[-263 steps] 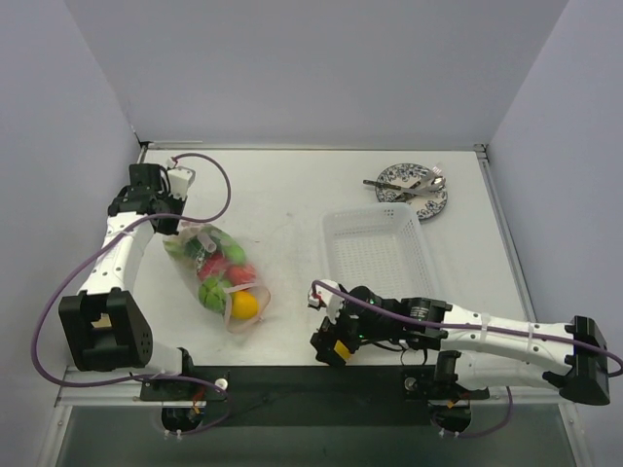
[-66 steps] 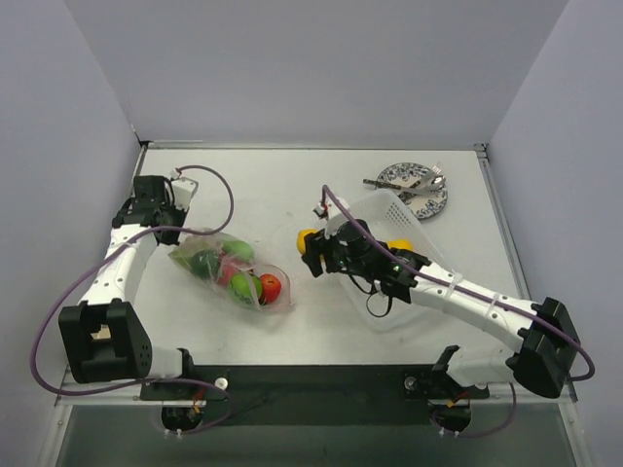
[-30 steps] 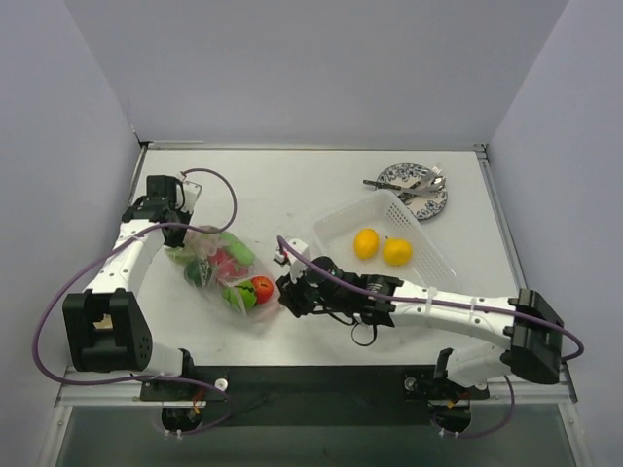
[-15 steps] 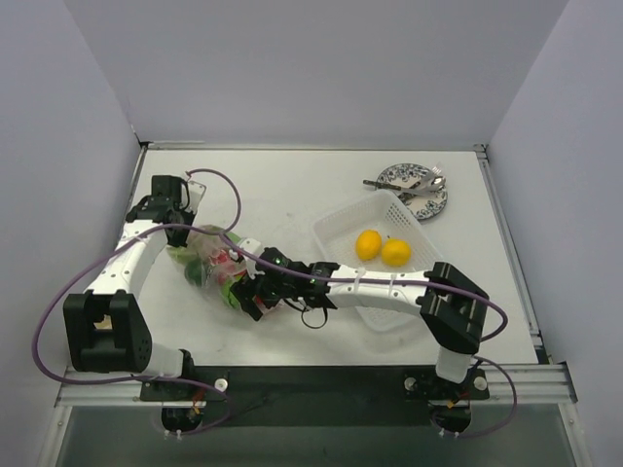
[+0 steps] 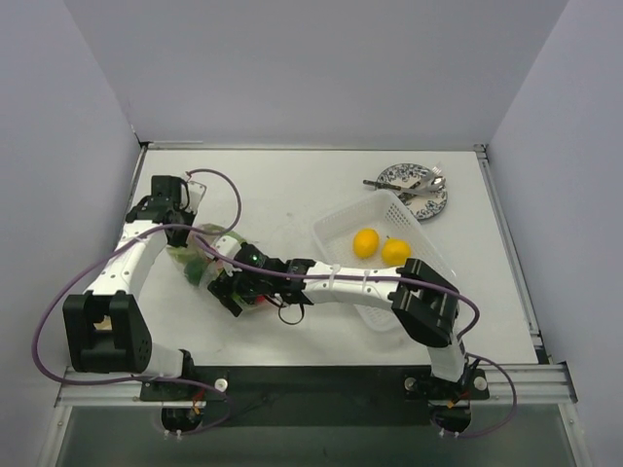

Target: Open the zip-top bag and remove the fake food

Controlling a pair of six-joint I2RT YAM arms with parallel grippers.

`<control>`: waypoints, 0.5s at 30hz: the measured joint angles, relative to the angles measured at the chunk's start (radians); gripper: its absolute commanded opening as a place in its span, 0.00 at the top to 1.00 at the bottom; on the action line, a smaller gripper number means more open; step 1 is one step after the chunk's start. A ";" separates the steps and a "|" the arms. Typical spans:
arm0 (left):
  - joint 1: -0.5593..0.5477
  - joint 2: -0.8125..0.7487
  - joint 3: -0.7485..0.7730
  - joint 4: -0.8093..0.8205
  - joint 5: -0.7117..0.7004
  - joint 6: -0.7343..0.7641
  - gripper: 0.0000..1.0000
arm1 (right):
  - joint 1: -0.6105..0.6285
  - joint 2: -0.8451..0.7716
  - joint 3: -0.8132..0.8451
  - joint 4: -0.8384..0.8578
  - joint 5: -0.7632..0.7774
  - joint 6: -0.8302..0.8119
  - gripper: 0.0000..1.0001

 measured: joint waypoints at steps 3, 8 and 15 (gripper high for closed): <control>0.000 -0.001 0.000 0.000 0.007 -0.001 1.00 | 0.007 0.042 0.062 0.000 0.003 -0.010 0.15; -0.015 -0.004 -0.002 0.002 0.011 -0.003 1.00 | 0.017 0.095 0.115 0.002 -0.004 -0.011 0.16; -0.041 -0.013 -0.013 0.002 0.018 -0.011 1.00 | 0.017 0.135 0.159 0.002 -0.009 -0.013 0.19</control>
